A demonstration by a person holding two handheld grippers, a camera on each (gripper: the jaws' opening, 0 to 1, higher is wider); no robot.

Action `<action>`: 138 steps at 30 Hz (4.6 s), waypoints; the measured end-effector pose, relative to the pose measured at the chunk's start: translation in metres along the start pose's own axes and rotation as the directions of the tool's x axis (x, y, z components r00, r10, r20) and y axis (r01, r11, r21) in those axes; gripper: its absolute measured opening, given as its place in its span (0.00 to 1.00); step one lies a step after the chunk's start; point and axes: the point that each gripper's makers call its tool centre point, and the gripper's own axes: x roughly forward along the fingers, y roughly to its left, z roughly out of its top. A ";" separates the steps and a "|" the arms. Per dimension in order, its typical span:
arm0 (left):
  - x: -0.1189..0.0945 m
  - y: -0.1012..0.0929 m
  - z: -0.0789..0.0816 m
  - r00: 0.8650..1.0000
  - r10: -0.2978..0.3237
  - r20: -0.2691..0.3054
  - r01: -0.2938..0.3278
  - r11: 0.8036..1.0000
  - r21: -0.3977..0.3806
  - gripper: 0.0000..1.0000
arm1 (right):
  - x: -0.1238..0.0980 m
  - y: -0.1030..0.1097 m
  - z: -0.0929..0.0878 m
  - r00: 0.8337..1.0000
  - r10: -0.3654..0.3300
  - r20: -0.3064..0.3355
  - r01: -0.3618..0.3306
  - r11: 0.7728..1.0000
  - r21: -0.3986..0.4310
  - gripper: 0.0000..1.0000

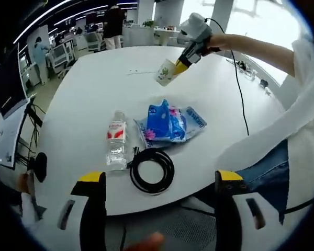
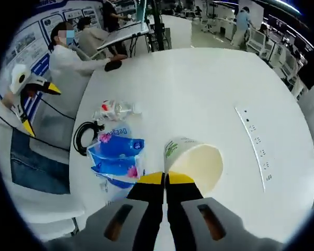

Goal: Arrange the tabletop items into an orderly group along one side of the table until the central work area is clear of visible clutter.

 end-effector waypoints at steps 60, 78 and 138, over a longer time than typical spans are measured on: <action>-0.007 0.042 -0.057 0.999 0.038 0.016 -0.033 0.970 -0.240 0.89 | 0.063 -0.017 -0.017 0.892 -0.030 -0.451 -0.204 0.864 -0.461 0.00; -0.001 0.039 -0.056 0.999 0.011 0.039 -0.001 0.971 -0.238 0.89 | 0.050 -0.022 -0.007 0.943 -0.069 -0.325 -0.074 0.910 -0.408 0.21; 0.037 -0.001 -0.014 0.982 -0.185 -0.034 0.185 0.983 0.004 0.89 | -0.074 0.093 -0.102 0.884 -0.323 0.337 0.148 0.879 0.454 0.64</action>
